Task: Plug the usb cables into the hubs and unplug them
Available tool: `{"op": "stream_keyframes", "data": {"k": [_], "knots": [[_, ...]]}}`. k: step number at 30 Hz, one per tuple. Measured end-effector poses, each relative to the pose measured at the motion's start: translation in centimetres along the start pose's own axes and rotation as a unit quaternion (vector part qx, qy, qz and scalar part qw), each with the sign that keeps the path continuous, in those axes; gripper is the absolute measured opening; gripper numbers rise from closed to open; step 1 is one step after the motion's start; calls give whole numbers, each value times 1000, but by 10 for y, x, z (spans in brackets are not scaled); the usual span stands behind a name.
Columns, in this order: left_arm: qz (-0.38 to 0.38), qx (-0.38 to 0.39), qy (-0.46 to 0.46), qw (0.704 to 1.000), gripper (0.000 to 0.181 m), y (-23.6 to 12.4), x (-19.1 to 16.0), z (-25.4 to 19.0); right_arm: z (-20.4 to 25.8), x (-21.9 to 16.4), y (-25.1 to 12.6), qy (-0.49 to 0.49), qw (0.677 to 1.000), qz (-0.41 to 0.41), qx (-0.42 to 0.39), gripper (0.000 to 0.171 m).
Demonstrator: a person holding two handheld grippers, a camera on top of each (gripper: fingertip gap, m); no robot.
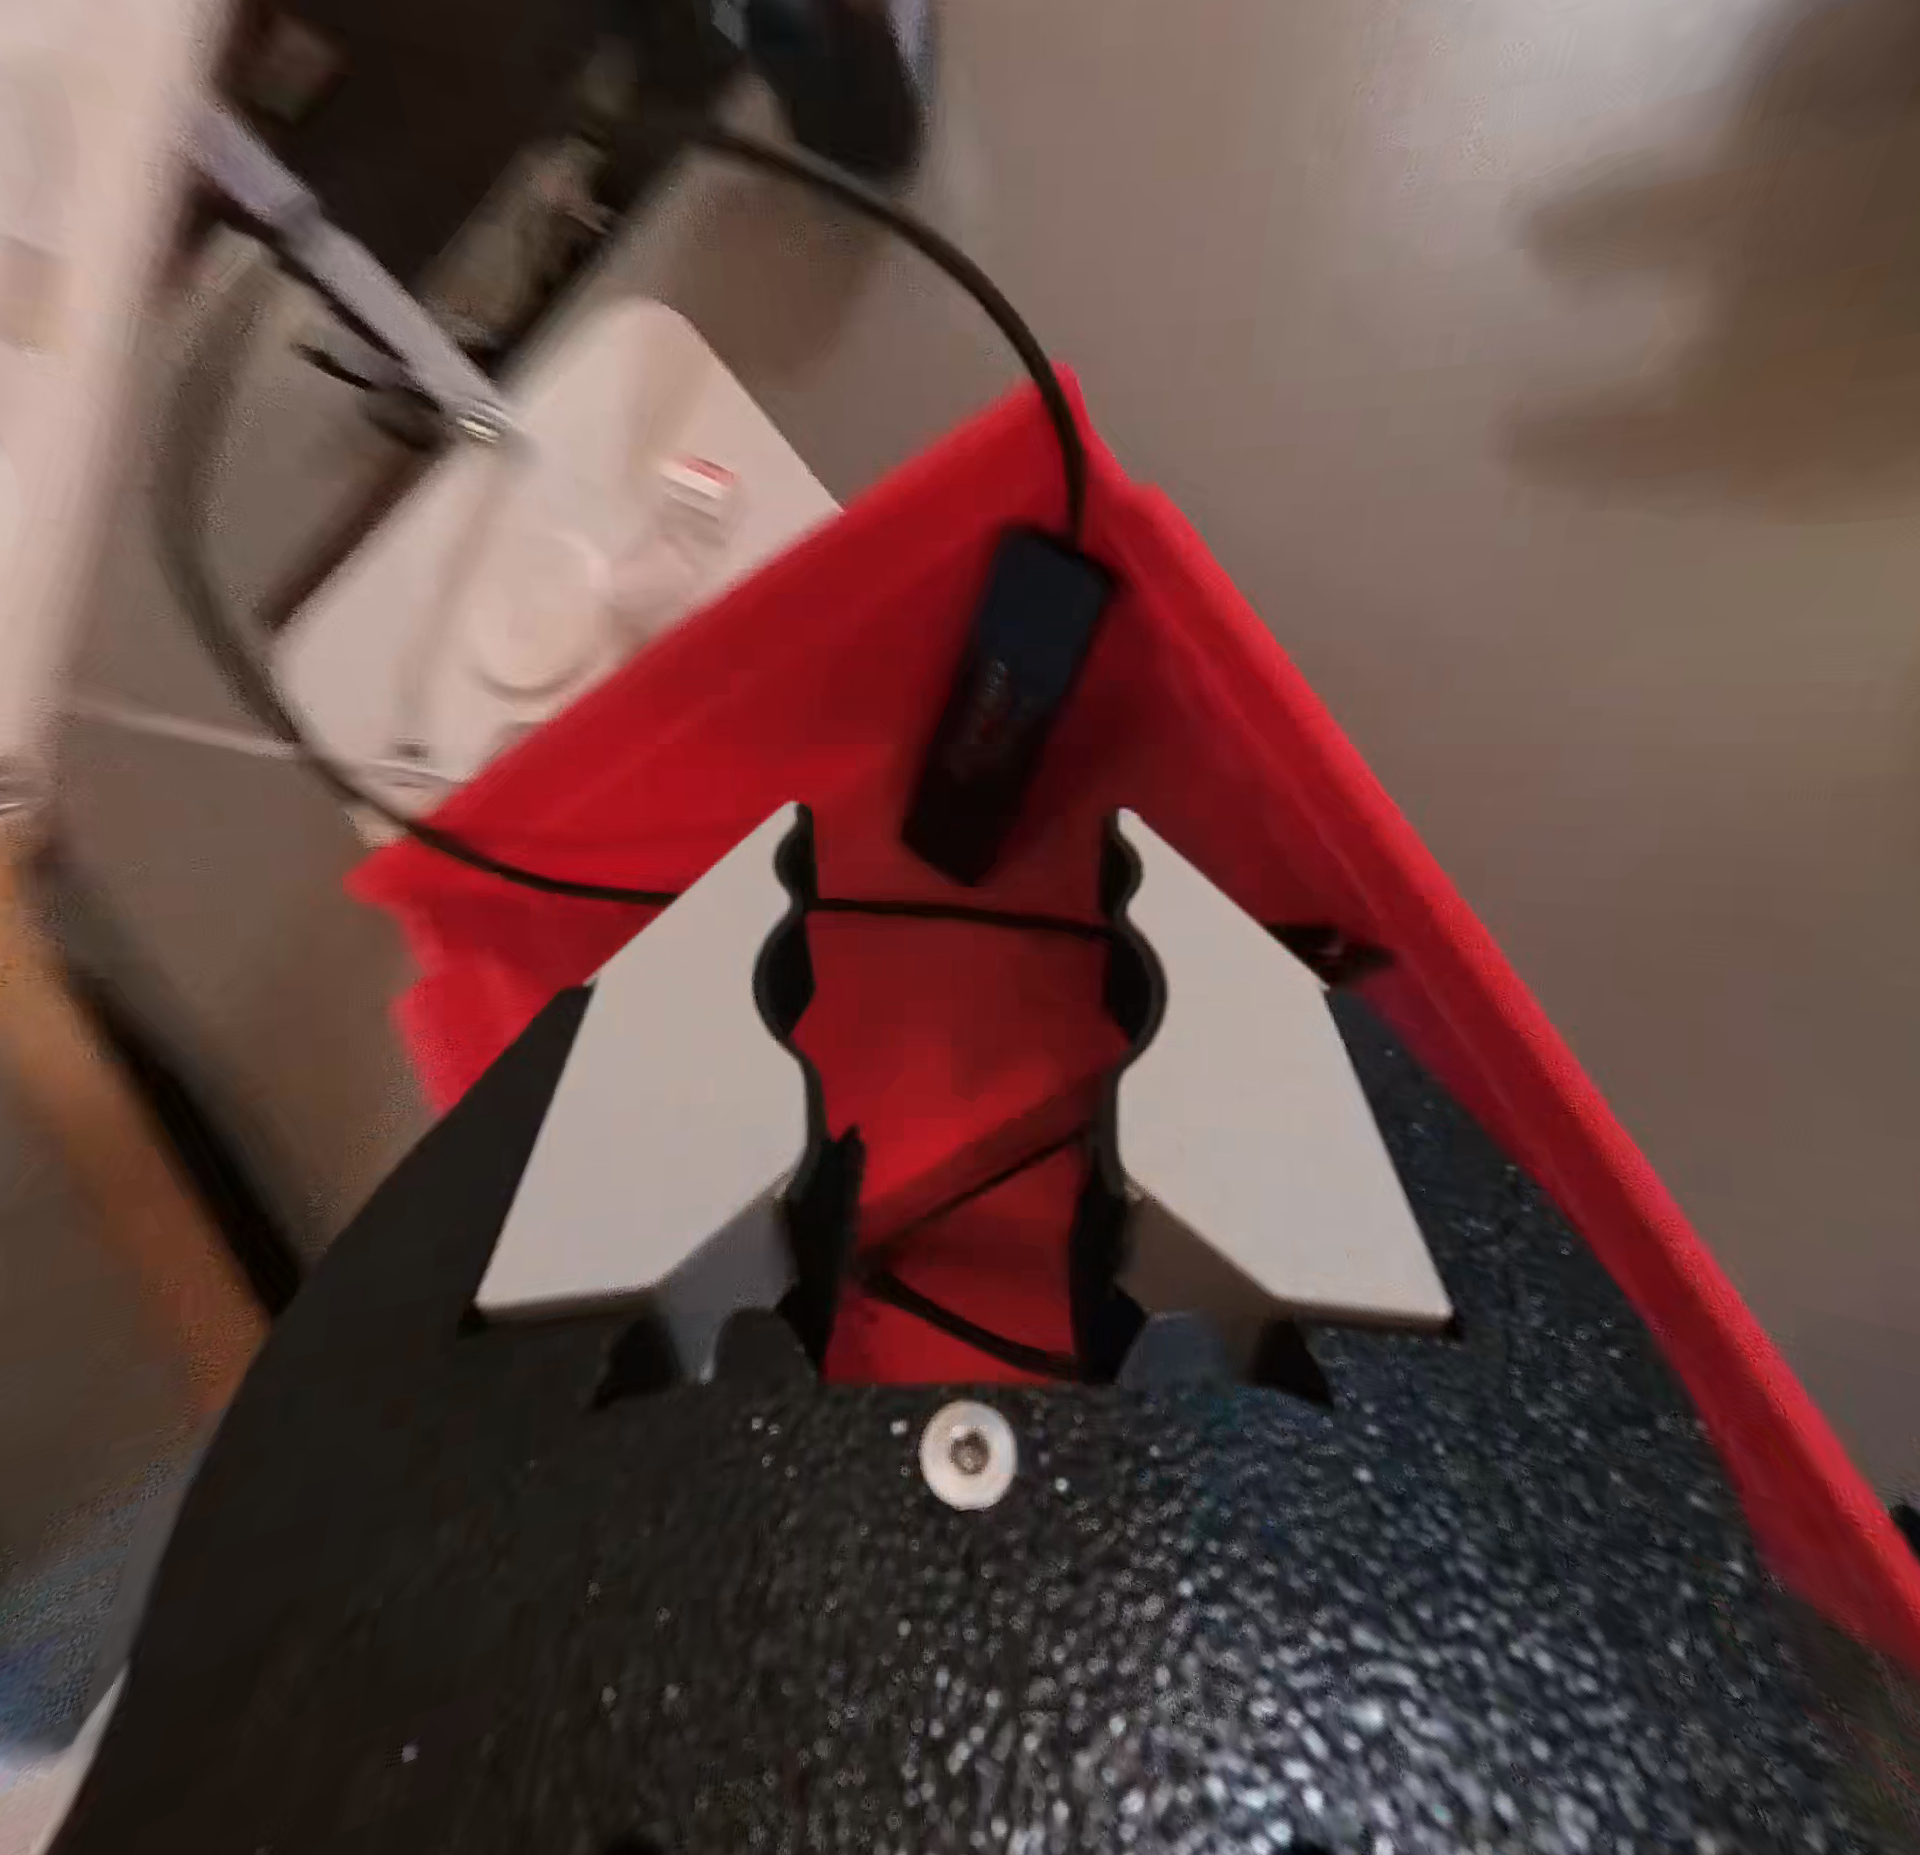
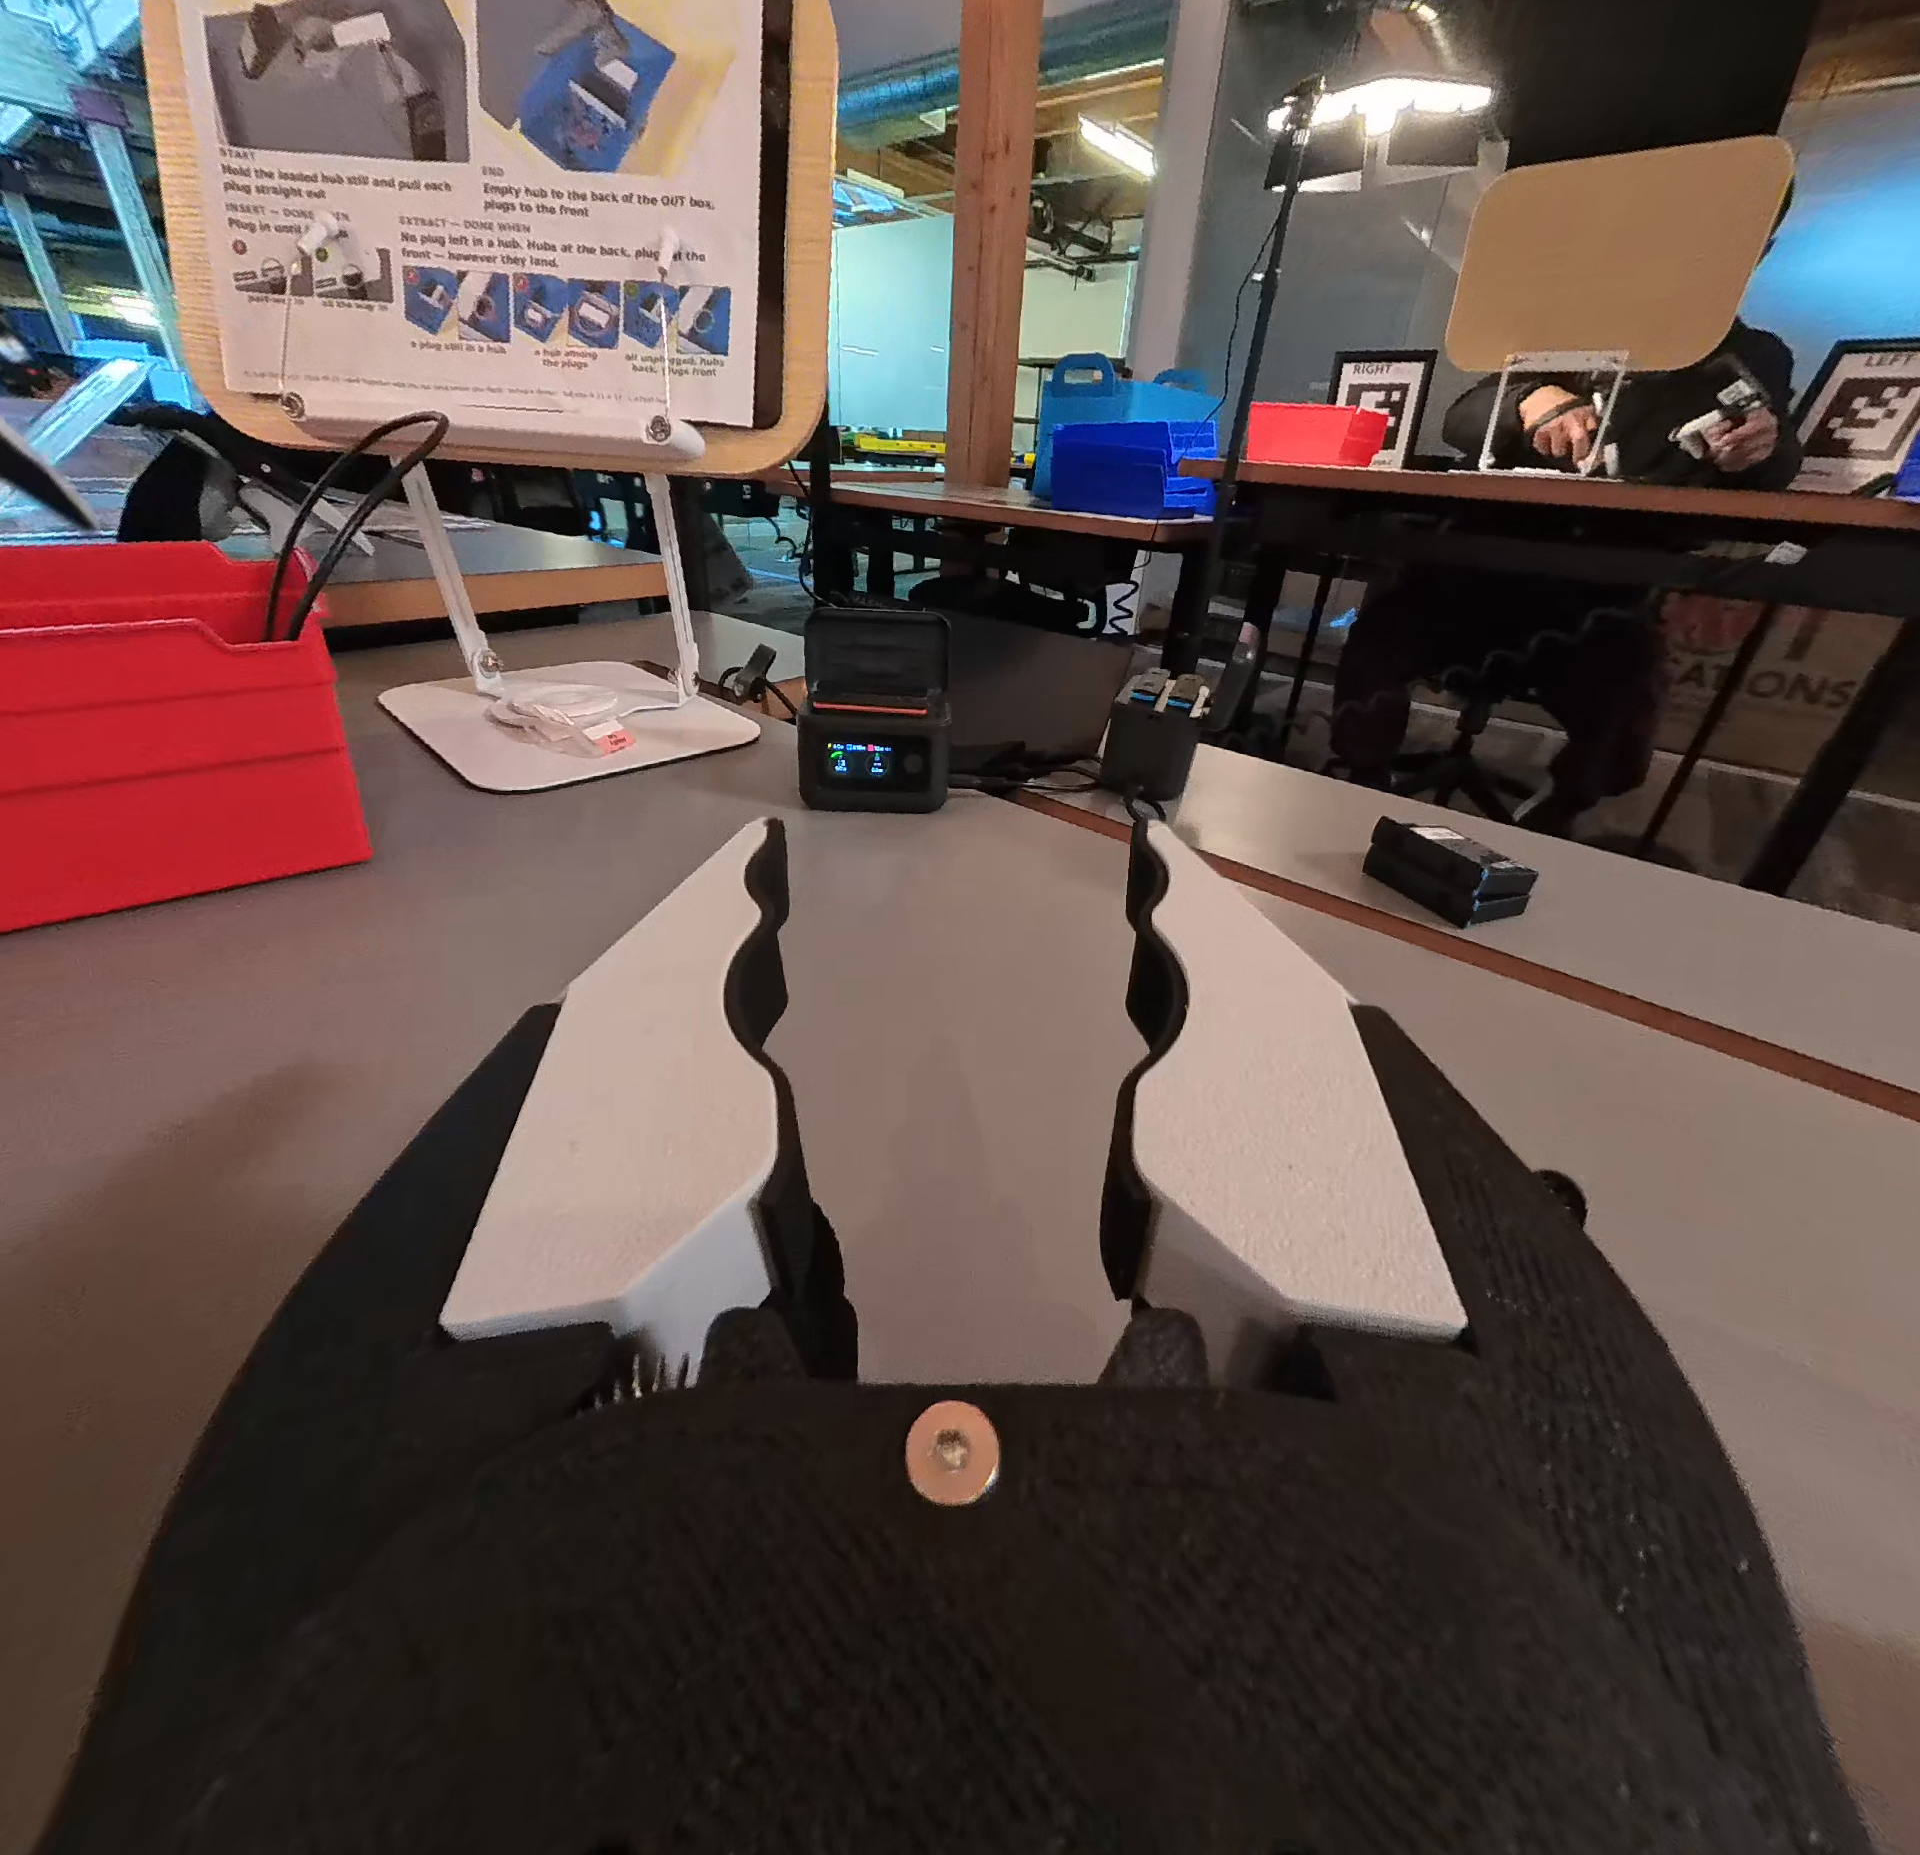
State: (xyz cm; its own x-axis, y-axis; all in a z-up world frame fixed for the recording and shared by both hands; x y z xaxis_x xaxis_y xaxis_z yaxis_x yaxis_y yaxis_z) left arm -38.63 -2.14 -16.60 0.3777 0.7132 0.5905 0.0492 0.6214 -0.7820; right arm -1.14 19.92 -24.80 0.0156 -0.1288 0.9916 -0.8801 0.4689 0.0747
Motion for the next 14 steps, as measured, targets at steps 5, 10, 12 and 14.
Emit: {"op": "stream_keyframes", "data": {"k": [5, 10, 12, 14], "knots": [[103, -52, 45, 992, 59, 57, -16, 4, -1, -1, 1, -2, 1000, 2, -1, 64], [110, -101, 32, 988, 61, 93, -16, 6, -1, -1, 3, -7, 1000, 5, 1, 63], [112, -116, 24, 987, 60, 104, -14, 6, -1, -1, 3, -8, 1000, 6, 3, 63], [124, -109, 41, 985, 41, 110, -12, 6, -1, -1, 3, -7, 1000, 6, 4, 62]]}}
Point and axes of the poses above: each gripper's, where its closed fingertips meet, y out along the fingers, x out of its top, z = x × y across the jaws, the point moved 9 cm from there along -y, back along the fingers, and after that the axes turned 3 degrees about -y, right-handed, at the moved point
